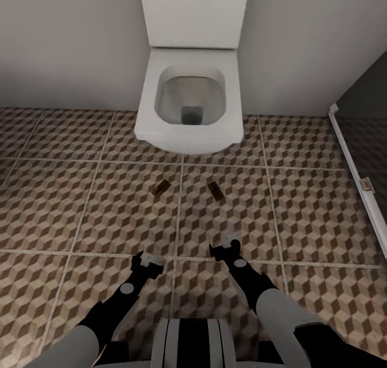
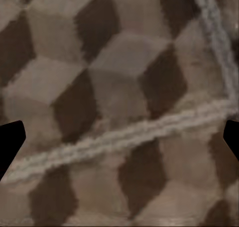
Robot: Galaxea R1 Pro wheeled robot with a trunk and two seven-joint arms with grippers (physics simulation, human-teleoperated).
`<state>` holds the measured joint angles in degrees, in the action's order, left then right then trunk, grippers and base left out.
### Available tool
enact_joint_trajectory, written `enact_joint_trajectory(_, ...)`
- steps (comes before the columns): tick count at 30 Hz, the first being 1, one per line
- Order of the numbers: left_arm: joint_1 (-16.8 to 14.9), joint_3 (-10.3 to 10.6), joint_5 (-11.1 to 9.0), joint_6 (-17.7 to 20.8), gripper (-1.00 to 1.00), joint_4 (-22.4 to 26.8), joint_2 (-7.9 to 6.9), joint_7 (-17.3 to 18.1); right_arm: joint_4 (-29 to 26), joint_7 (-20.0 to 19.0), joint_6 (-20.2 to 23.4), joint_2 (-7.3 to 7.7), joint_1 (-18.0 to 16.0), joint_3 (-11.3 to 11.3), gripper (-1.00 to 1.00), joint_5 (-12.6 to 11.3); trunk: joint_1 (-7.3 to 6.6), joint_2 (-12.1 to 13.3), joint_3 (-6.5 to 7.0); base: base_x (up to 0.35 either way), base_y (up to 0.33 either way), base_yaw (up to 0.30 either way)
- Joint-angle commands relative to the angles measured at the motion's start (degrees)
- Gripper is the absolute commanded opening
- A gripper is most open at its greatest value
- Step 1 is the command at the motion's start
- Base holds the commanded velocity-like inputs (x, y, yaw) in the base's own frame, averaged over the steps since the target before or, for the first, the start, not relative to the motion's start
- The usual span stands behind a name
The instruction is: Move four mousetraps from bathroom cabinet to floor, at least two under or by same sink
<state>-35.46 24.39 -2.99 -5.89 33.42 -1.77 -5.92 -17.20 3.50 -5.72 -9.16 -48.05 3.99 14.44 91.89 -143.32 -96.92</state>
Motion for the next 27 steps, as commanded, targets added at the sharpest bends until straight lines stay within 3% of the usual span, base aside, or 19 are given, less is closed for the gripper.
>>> enact_joint_trajectory(1,-0.05,0.48,-0.30,-0.17,1.00,-0.02,-0.08,-0.49,0.06,0.37,-0.08,0.02,-0.03,0.32,1.00,0.25,-0.04,-0.01,-0.02,-0.301,0.000,0.000)
enact_joint_trajectory(10,-0.04,0.48,-0.34,-0.18,1.00,-0.02,-0.08,-0.49,0.06,0.37,-0.08,0.02,-0.03,0.32,1.00,0.23,-0.04,-0.01,-0.02,-0.279,0.000,0.000)
enact_joint_trajectory(21,-0.04,0.48,-0.42,-0.20,1.00,0.29,0.10,-0.46,0.06,0.37,-0.08,0.02,-0.03,0.26,1.00,0.26,-0.04,-0.01,-0.02,-0.056,0.000,0.000)
enact_joint_trajectory(27,-0.05,0.54,-0.37,0.04,1.00,0.63,2.18,-0.69,0.06,0.37,-0.08,0.02,-0.03,0.24,1.00,0.24,-0.04,-0.01,-0.02,-0.005,0.000,0.000)
